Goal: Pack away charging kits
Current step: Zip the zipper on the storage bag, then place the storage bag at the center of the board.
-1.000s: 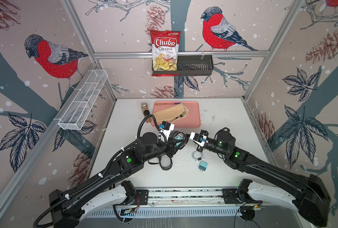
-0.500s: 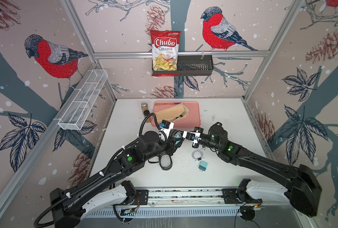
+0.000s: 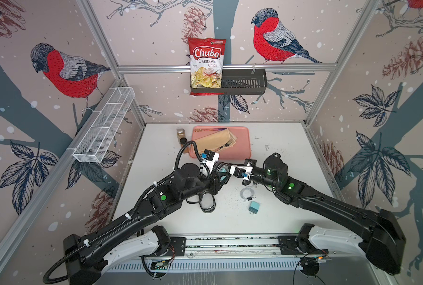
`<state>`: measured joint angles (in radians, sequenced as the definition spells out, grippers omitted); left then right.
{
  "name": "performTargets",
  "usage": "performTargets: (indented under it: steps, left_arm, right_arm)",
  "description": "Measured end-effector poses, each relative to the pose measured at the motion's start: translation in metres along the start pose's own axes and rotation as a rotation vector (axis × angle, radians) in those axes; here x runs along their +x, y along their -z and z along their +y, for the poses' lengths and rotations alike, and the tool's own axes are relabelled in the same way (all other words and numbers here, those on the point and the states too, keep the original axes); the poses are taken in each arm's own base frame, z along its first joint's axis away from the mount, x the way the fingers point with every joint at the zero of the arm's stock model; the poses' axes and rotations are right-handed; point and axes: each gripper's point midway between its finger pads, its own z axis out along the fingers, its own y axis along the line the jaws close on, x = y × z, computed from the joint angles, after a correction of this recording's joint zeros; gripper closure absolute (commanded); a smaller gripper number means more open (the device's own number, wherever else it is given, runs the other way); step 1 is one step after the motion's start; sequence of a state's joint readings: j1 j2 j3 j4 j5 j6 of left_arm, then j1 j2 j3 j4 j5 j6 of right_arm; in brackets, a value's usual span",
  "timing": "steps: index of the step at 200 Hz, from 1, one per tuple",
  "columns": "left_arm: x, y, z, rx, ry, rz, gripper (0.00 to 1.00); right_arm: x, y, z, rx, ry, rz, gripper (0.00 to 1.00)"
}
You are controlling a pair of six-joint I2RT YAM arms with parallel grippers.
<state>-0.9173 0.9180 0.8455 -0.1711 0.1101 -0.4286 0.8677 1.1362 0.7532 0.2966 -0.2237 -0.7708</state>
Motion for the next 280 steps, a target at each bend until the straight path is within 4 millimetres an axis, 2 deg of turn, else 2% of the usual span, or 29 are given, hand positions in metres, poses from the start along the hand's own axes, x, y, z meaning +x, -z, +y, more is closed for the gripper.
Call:
performTargets:
  steps: [42,60,70,84,95,108,116,125,149,179,206,225,237,254,258,261,263,265,280]
  left_arm:
    - [-0.005,-0.001,-0.003,0.015,-0.003,-0.025,1.0]
    - [-0.004,-0.002,-0.003,0.018,-0.002,-0.019,1.0]
    - [-0.002,-0.002,-0.003,0.019,-0.001,-0.011,1.0]
    - [-0.001,-0.001,-0.003,0.02,-0.001,-0.011,1.0]
    - [0.003,0.001,-0.002,0.018,0.004,-0.004,1.0]
    - [0.027,0.005,0.006,-0.007,0.022,0.074,1.0]
    - [0.042,0.008,0.013,-0.028,0.03,0.121,1.0]
    - [0.049,0.013,0.016,-0.038,0.034,0.13,1.0]
    - [0.04,0.026,0.02,-0.059,0.046,0.059,1.0]
    - [0.029,0.038,0.038,-0.148,0.08,-0.024,1.0]
    - [0.011,0.054,0.078,-0.287,0.154,-0.142,1.0]
    - [0.003,0.067,0.118,-0.399,0.235,-0.227,1.0]
    - [0.003,0.076,0.149,-0.472,0.3,-0.277,1.0]
    - [0.014,0.084,0.199,-0.556,0.421,-0.327,1.0]
    - [0.018,0.085,0.209,-0.57,0.45,-0.332,1.0]
    - [0.023,0.086,0.218,-0.581,0.48,-0.333,1.0]
    - [0.025,0.086,0.222,-0.586,0.493,-0.334,1.0]
    - [0.028,0.086,0.227,-0.589,0.511,-0.334,1.0]
    - [0.055,0.088,0.261,-0.648,0.636,-0.317,1.0]
  right_arm:
    - [-0.01,0.001,-0.008,-0.013,-0.03,-0.003,1.0]
    - [-0.013,0.001,-0.005,-0.031,-0.045,-0.001,1.0]
    - [-0.013,0.001,-0.003,-0.031,-0.053,0.006,0.95]
    - [-0.014,0.001,-0.002,-0.024,-0.068,0.015,0.83]
    - [-0.016,0.004,-0.006,-0.006,-0.082,0.015,0.8]
    - [-0.035,0.01,-0.028,0.084,-0.095,-0.054,0.75]
    - [-0.044,0.016,-0.04,0.135,-0.099,-0.087,0.67]
    - [-0.048,0.02,-0.048,0.18,-0.117,-0.102,0.6]
    - [-0.032,0.022,-0.053,0.238,-0.179,-0.055,0.57]
    - [-0.017,0.029,-0.061,0.311,-0.285,-0.008,0.49]
    - [0.005,0.038,-0.06,0.364,-0.39,0.034,0.38]
    - [0.023,0.049,-0.06,0.413,-0.473,0.058,0.3]
    - [0.034,0.058,-0.064,0.45,-0.536,0.064,0.26]
    - [0.055,0.073,-0.079,0.53,-0.639,0.076,0.23]
    - [0.06,0.077,-0.084,0.551,-0.666,0.078,0.18]
    - [0.065,0.08,-0.087,0.568,-0.686,0.082,0.11]
    - [0.068,0.082,-0.089,0.576,-0.695,0.083,0.02]
    - [0.071,0.084,-0.091,0.586,-0.711,0.084,0.0]
    - [0.103,0.105,-0.105,0.683,-0.811,0.111,0.0]
